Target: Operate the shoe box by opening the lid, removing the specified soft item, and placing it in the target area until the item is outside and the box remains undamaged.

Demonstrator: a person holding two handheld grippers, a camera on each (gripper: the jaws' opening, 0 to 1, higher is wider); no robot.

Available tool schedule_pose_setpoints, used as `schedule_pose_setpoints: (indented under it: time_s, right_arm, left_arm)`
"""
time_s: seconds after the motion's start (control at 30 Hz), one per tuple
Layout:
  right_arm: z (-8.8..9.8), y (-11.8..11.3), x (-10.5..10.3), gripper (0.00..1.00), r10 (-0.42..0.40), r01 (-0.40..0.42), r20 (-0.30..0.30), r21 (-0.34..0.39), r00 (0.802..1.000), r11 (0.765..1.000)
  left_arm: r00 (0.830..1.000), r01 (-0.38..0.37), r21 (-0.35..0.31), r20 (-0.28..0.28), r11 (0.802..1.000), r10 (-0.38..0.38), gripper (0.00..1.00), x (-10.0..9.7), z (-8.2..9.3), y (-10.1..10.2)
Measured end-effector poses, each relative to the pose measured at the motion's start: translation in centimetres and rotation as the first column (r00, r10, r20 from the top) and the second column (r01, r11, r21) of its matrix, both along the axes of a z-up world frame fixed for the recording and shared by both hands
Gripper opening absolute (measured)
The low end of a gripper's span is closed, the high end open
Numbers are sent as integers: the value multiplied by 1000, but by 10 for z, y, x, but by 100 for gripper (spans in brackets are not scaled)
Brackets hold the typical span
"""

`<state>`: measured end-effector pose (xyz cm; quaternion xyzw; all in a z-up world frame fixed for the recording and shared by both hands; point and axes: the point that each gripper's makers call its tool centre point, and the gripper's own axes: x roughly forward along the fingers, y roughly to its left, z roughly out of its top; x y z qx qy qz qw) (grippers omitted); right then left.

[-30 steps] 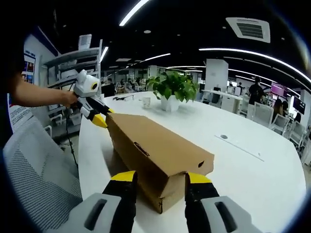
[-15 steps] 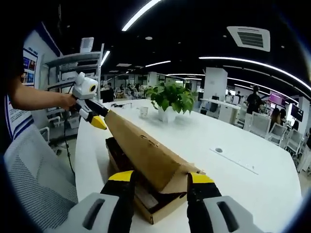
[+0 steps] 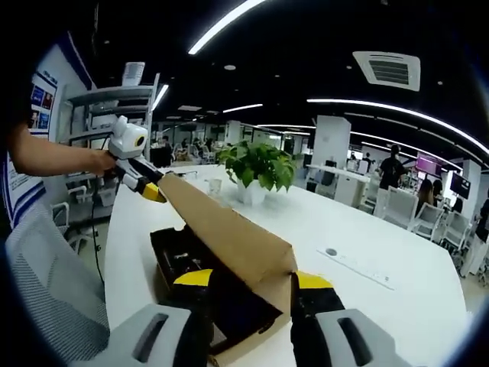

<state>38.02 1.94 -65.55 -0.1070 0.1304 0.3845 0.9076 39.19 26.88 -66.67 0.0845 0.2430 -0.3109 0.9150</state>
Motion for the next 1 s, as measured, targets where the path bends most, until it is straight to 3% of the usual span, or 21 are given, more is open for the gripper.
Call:
schedule_pose_setpoints:
  time_s: [0.67, 1.0]
  right_arm:
    - [15, -2, 40, 34, -47, 47, 53, -3, 998, 999]
    - [16, -5, 58, 30, -86, 87, 77, -2, 993, 996]
  left_arm:
    - [995, -70, 23, 70, 997, 68, 7, 40, 17, 11]
    - [990, -114, 18, 90, 993, 112, 5, 56, 22, 14]
